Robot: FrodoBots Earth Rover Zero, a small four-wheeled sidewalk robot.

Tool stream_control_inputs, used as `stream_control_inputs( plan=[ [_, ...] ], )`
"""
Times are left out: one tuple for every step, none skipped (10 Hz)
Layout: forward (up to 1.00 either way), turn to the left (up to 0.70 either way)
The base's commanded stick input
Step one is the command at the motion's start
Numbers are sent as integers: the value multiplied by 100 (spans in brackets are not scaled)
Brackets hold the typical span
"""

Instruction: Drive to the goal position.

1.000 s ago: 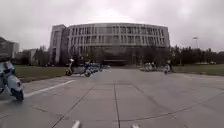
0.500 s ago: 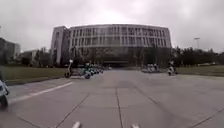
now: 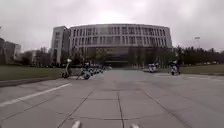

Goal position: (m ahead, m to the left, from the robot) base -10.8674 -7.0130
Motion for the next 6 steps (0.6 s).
stream_control_inputs(
  plan=[
    [70, 0],
    [70, 0],
    [70, -10],
    [70, -31],
    [70, -29],
    [70, -7]
  ],
)
